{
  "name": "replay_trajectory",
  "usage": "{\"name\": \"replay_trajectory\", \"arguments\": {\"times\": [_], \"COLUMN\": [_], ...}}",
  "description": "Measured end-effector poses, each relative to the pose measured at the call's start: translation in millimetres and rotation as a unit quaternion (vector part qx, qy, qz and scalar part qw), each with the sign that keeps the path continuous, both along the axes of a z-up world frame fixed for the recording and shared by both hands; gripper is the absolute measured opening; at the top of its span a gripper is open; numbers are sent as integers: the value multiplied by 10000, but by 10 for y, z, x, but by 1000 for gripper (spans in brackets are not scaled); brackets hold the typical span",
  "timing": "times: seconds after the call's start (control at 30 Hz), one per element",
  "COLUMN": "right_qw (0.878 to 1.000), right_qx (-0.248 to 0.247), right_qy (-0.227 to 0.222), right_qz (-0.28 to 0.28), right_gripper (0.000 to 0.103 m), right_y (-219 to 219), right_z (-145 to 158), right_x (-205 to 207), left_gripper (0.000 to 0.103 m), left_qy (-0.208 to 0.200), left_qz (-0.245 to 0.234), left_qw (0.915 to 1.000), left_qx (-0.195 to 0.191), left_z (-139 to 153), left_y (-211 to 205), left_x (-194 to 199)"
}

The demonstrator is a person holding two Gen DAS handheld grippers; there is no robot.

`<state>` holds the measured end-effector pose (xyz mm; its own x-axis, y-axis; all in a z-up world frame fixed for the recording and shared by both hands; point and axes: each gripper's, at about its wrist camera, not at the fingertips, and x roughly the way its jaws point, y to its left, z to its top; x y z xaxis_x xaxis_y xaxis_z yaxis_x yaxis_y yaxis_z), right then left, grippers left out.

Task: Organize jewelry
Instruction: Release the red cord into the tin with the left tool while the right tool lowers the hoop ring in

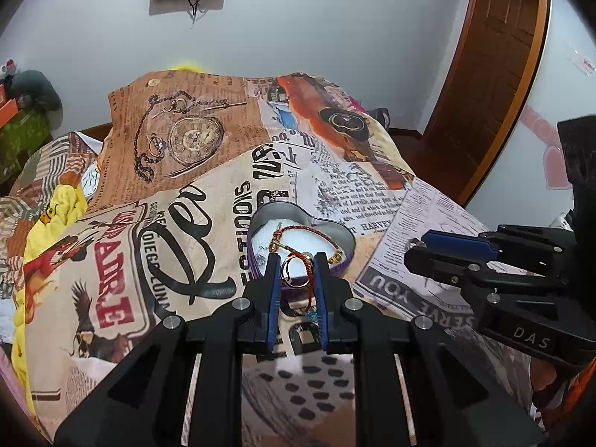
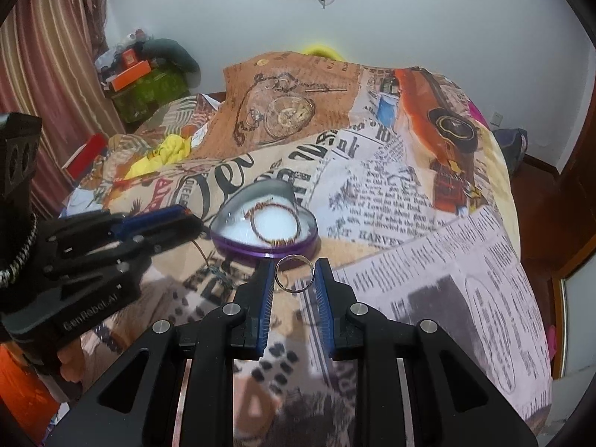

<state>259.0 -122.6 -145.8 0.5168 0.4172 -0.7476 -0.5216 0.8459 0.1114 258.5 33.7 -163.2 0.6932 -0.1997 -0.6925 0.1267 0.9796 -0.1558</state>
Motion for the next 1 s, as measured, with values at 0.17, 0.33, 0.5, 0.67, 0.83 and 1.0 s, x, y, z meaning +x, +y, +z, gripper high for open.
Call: {"name": "replay_trajectory", "arguments": {"times": [0.17,0.33,0.5,0.67,0.83,1.0], "right_qw": [9999,9996,9993,9986,9977,9968], "right_qx": [58,62,43,72,60,3], "right_qy": [49,66,142,300,444,516], "right_qz": [119,249,340,441,518,612], "right_gripper": [20,20,20,20,20,20], "right_y": [126,220,246,289,333,377], "right_z": [-13,-45,-98,-160,-208,-227], "right_x": [136,247,373,484,570,583], "left_gripper": [16,16,16,16,16,16], "left_qy": [43,102,176,241,286,330], "left_qz": [43,65,8,17,61,106], "left_qw": [10000,9999,9998,9997,9996,9994], "left_qx": [-60,-121,-131,-59,-51,-51], "left_z": [-67,-134,-194,-246,-276,-286], "left_y": [35,56,44,34,58,78], "left_x": [103,200,286,342,363,389]}}
